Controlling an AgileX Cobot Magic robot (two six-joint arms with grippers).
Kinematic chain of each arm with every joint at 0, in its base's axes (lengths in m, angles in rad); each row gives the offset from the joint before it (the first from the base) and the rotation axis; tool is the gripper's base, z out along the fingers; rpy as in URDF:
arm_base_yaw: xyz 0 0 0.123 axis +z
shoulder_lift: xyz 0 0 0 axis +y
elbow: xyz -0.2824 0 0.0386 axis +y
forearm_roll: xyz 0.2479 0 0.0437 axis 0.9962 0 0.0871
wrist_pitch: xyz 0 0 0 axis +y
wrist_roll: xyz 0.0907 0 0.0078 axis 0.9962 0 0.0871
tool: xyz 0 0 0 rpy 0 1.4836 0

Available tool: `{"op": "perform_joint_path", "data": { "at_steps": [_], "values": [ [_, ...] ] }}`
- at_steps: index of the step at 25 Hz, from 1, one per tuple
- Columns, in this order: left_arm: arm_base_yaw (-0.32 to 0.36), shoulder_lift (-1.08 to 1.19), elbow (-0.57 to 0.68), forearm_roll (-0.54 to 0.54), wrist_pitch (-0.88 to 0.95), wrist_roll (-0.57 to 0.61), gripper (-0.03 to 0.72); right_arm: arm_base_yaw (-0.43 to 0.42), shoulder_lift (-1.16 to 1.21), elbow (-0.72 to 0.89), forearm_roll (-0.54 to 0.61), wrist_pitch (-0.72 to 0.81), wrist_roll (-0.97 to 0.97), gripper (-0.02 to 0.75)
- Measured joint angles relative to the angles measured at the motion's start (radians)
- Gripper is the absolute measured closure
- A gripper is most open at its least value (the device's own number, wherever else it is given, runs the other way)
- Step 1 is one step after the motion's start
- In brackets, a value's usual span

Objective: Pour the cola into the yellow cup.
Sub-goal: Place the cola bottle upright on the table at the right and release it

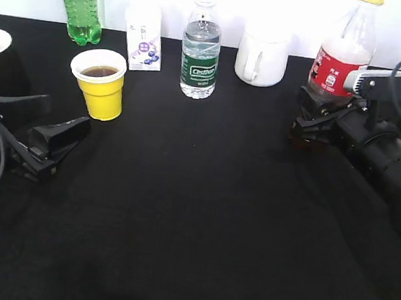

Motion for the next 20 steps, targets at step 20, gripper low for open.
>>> {"op": "perform_joint_path", "data": {
  "at_steps": [20],
  "values": [
    [-0.026, -0.308, -0.138, 0.034, 0.810, -0.206, 0.169, 0.000, -0.530, 0.013, 0.010, 1.147, 0.003, 0.141]
  ]
}}
